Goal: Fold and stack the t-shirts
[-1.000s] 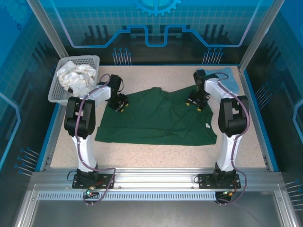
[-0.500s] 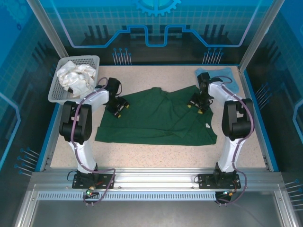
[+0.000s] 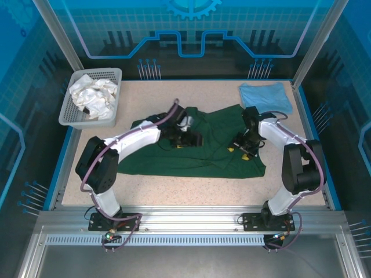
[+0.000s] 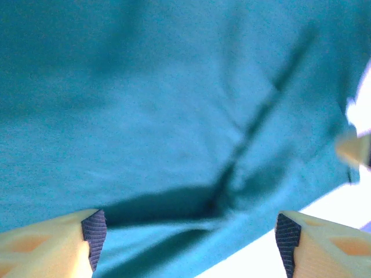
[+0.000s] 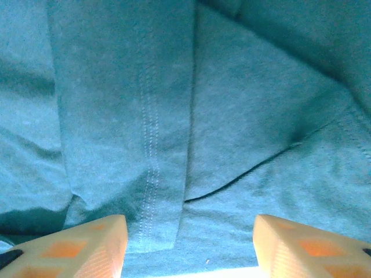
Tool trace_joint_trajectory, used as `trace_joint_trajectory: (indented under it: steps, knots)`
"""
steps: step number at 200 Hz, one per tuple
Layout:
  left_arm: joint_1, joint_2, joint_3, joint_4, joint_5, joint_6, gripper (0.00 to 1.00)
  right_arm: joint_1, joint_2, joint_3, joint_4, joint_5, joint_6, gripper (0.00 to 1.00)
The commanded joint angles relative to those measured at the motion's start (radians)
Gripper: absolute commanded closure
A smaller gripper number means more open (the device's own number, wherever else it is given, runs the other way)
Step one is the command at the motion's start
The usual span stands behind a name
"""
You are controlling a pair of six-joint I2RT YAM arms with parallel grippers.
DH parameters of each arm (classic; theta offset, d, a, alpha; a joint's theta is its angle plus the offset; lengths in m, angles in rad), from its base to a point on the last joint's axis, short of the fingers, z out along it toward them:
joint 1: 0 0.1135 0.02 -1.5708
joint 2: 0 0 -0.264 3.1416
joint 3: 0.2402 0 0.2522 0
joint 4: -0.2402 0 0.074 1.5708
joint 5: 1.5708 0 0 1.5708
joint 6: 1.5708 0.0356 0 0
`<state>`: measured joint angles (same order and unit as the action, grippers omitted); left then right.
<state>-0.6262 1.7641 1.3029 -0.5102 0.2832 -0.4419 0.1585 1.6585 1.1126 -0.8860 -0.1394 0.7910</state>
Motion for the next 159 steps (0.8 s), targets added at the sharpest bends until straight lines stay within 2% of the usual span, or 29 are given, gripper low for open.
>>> trace_joint_trajectory:
  steps: [1,20,44,66,106,121,159]
  knots:
    - [-0.127,-0.006,0.017,0.007,0.056,0.322,0.19,-0.077,-0.019,-0.018,-0.06,0.001,0.048,0.4]
    - [-0.227,0.073,0.075,-0.041,0.022,0.441,0.21,-0.119,-0.049,-0.044,-0.071,-0.012,0.054,0.41]
    - [-0.3,0.118,0.084,-0.027,-0.022,0.532,0.22,-0.154,-0.104,-0.07,-0.098,0.0,0.05,0.41]
    - [-0.354,0.187,0.153,-0.074,-0.137,0.622,0.23,-0.2,-0.144,-0.128,-0.072,-0.042,0.038,0.41]
    - [-0.362,0.297,0.274,-0.104,-0.31,0.652,0.26,-0.208,-0.171,-0.183,-0.048,-0.051,0.009,0.41]
    - [-0.362,0.322,0.303,-0.111,-0.331,0.66,0.26,-0.207,-0.18,-0.206,-0.029,-0.066,0.01,0.41]
    - [-0.36,0.377,0.349,-0.131,-0.361,0.638,0.36,-0.204,-0.189,-0.265,0.002,-0.088,0.007,0.41]
